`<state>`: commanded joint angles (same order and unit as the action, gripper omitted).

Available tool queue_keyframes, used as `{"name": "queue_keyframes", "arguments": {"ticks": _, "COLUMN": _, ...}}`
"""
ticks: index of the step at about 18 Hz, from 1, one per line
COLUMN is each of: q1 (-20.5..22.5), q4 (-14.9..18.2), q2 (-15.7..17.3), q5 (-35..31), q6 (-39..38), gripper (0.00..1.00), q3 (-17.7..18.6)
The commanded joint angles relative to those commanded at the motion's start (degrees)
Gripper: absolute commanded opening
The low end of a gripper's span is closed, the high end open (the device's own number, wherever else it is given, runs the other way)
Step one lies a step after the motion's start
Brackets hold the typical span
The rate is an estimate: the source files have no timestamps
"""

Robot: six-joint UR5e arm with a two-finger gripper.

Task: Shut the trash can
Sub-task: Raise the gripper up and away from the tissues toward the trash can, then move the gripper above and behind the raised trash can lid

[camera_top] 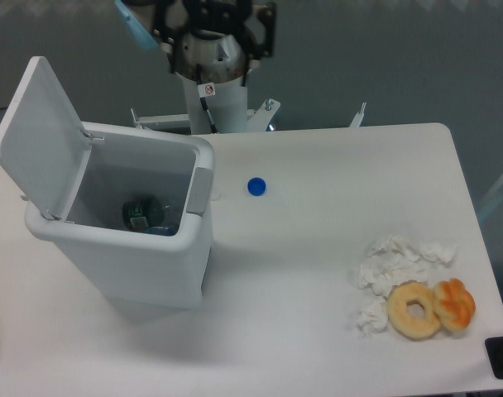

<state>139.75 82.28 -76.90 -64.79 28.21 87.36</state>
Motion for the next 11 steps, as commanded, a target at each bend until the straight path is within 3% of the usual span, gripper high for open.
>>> {"name": "queue_keyframes", "arguments": {"ticks": 3, "q1": -2.9, "q4": -3.52, "q2": -0.09, "q5": 3.17, "q6": -0.7, "gripper": 1.0, "q3": 0.53}}
{"name": "queue_keyframes", "arguments": {"ticks": 11, "q1": -8.88, "q4": -3.97, "q2": -0.09, "q5": 3.35, "q6": -0.7, "gripper": 1.0, "q3": 0.26}}
